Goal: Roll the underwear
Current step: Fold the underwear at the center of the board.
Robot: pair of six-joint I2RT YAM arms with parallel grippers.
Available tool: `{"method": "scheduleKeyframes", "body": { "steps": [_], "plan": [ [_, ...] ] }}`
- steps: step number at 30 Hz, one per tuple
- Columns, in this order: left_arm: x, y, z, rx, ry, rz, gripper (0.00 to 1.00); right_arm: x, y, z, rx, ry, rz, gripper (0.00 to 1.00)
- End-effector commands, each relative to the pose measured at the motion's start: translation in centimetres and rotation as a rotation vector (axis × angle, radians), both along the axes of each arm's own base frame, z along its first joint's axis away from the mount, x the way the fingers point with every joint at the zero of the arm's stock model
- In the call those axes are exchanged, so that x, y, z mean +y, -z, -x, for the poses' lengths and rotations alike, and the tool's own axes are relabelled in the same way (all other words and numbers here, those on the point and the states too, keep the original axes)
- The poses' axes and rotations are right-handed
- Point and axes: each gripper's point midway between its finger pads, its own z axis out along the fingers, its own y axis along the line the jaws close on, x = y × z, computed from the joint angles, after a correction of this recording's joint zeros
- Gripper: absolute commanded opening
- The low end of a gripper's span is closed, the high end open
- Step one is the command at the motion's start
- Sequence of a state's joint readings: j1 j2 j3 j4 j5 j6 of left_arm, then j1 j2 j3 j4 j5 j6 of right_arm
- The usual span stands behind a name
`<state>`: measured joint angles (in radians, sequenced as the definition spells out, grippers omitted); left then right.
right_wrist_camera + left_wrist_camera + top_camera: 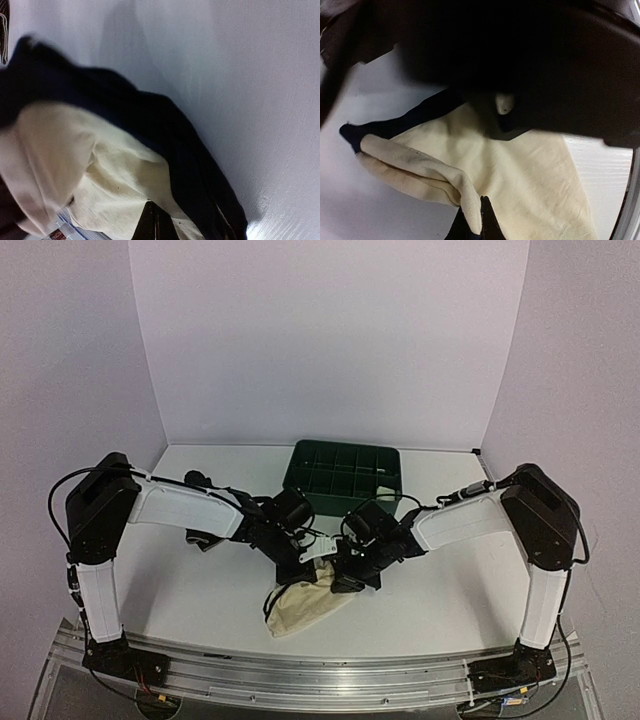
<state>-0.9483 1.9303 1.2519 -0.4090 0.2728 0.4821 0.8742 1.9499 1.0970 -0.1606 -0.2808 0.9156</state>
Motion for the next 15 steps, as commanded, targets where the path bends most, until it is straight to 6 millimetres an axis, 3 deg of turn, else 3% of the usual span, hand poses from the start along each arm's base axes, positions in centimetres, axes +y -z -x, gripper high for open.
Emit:
{"method": "scheduleKeyframes", "body": {
  "steps": [1, 4, 8, 12, 15],
  "plan": [
    [-1.5, -1.6, -1.3, -0.255, 0.096, 0.021, 0.0, 0.1, 0.1, -1.1, 0.017, 0.046, 0.018, 0.0],
    [-1.8, -1.8, -2.2, -0.287, 0.076, 0.017, 0.0, 0.5, -1.9, -1.6, -0.005, 0.045, -0.025, 0.0],
    [-1.0, -1.2, -2.2, -0.294, 0.064, 0.0, 0.0, -0.7, -4.5, -2.0, -0.011, 0.07, -0.069, 0.04],
    [-0.3, -1.2, -2.7, -0.376, 0.078, -0.015, 0.0, -2.5, -6.0, -1.2, 0.043, 0.092, -0.073, 0.16],
    [-0.3, -1.8, -3.3, -0.454, 0.105, -0.016, 0.0, -3.3, -7.6, -1.0, 0.071, 0.112, -0.103, 0.3]
  ]
}}
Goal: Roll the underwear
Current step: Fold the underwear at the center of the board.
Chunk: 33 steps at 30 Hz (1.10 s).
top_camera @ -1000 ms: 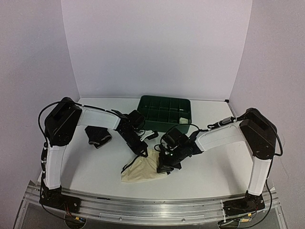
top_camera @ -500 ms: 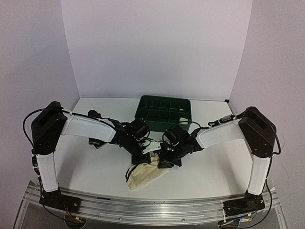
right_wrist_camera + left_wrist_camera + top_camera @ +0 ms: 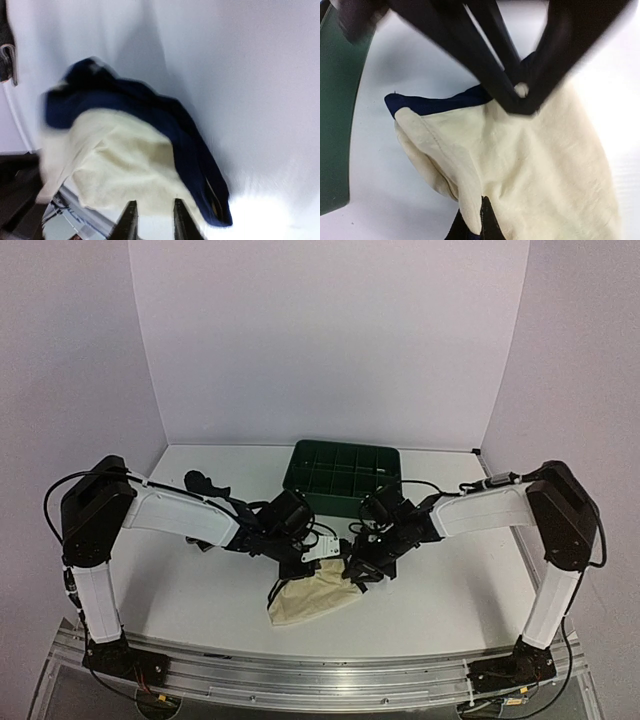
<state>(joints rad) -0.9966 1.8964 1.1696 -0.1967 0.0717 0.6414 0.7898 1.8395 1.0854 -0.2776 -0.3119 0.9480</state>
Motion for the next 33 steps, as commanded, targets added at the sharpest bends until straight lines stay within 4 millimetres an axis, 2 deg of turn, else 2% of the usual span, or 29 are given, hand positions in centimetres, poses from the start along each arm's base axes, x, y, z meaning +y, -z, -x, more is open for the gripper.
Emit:
{"method": "scheduleKeyframes", "body": {
  "steps": [1, 3, 6, 13, 16, 20, 25, 29, 33],
  "plan": [
    [0.8, -1.1, -1.1, -0.154, 0.036, -0.03, 0.0, -0.3, -5.3, 0.1, 0.022, 0.034, -0.116, 0.36],
    [0.6, -1.2, -0.8, -0.178, 0.059, -0.027, 0.0, -0.5, -6.7, -0.9, 0.024, 0.08, -0.148, 0.45],
    [0.4, -0.9, 0.1, -0.201, 0.094, -0.03, 0.0, -0.3, -8.2, -2.3, 0.033, 0.153, -0.177, 0.5],
    [-0.1, -1.1, 1.0, -0.348, 0.173, -0.022, 0.0, 1.6, -6.3, -4.2, 0.182, 0.302, -0.17, 0.51],
    [0.0, -1.3, 1.3, -0.434, 0.215, -0.029, 0.0, 1.7, -6.4, -4.6, 0.179, 0.332, -0.164, 0.53],
    [0.2, -1.6, 1.4, -0.552, 0.272, -0.036, 0.0, 0.8, -5.9, -4.0, 0.178, 0.345, -0.142, 0.58],
    [0.7, -1.2, 2.9, -0.683, 0.375, -0.054, 0.0, 0.9, -4.6, -3.2, 0.226, 0.319, -0.129, 0.6],
    [0.6, -0.9, 3.0, -0.707, 0.386, -0.067, 0.0, 1.6, -4.2, -2.9, 0.251, 0.309, -0.13, 0.61],
    [0.6, -0.6, 2.8, -0.701, 0.377, -0.071, 0.0, 3.8, -3.7, -2.3, 0.289, 0.26, -0.139, 0.6]
  ]
}}
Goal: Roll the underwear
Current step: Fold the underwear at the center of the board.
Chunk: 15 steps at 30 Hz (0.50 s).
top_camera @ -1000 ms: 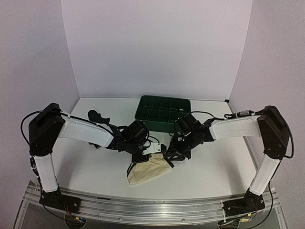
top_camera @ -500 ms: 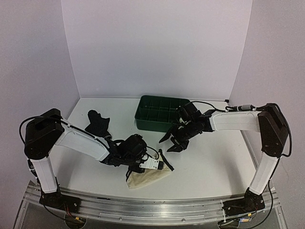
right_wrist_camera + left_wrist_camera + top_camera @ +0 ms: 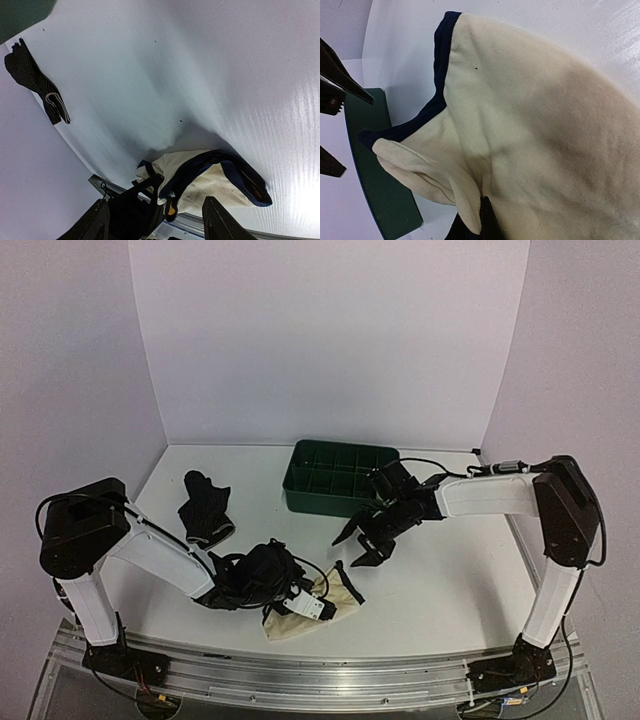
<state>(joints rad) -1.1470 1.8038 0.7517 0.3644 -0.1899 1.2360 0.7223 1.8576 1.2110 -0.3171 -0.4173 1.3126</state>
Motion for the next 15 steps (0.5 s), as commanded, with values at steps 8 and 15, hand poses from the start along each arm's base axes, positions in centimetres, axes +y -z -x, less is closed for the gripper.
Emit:
{"method": "scheduleKeyframes", "body": {
  "steps": [8, 15],
  "plan": [
    [-0.6, -1.9, -0.7, -0.065, -0.005, 0.05, 0.0, 3.4, 1.1, 2.5, 0.1, -0.074, -0.029, 0.45],
    [-0.7, -1.9, -0.6, -0.061, -0.001, 0.053, 0.0, 3.3, 1.9, 2.6, 0.111, -0.075, -0.015, 0.14]
  ]
}}
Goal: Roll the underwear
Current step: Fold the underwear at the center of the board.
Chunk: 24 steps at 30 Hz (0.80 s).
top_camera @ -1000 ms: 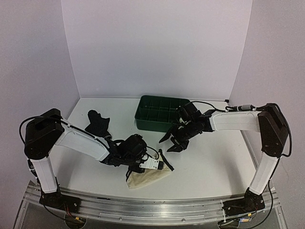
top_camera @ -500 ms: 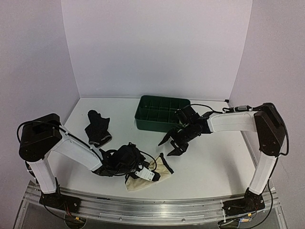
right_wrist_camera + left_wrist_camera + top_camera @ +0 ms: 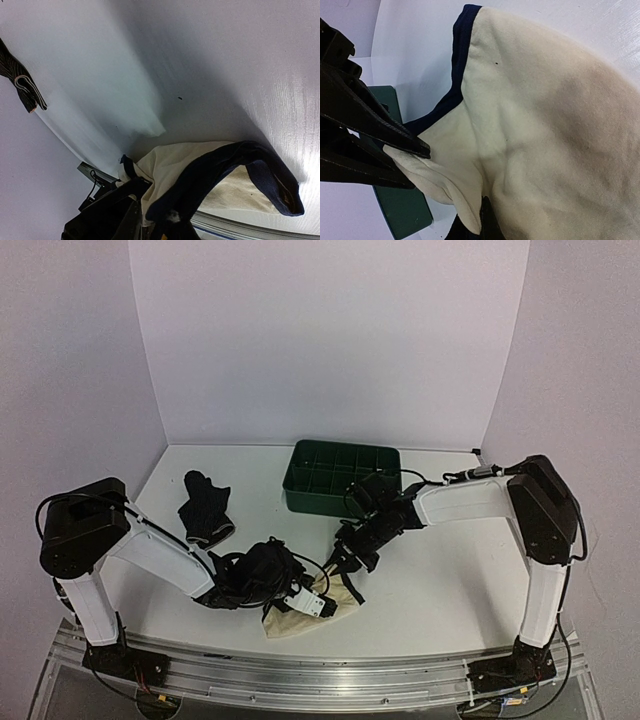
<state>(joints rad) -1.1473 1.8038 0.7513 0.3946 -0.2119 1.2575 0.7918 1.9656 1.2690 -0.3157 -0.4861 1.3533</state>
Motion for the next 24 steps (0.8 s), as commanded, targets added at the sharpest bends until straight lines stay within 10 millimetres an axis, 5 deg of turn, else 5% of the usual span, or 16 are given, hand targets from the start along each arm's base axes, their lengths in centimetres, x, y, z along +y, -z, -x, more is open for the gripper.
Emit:
{"method": "scheduleKeyframes", "body": {
  "steps": [1, 5, 12, 18, 24],
  "plan": [
    [-0.4, -1.3, -0.1, -0.024, 0.003, 0.041, 0.0, 0.0, 0.0, 0.0, 0.009, -0.004, -0.002, 0.12],
    [-0.2, -1.2, 0.0, -0.024, 0.003, 0.036, 0.0, -0.4, 1.1, 0.0, 0.019, -0.002, 0.018, 0.01],
    [-0.4, -1.6, -0.2, -0.006, -0.023, 0.052, 0.01, -0.8, 1.1, -0.1, -0.003, -0.002, 0.029, 0.0],
    [-0.4, -2.0, -0.3, 0.099, -0.094, 0.054, 0.45, -1.5, 1.7, -0.3, -0.05, -0.009, 0.046, 0.0],
    [0.4, -3.8, 1.1, 0.25, -0.126, 0.058, 0.58, -1.6, 2.2, -0.7, -0.089, 0.012, 0.033, 0.0]
  ]
}}
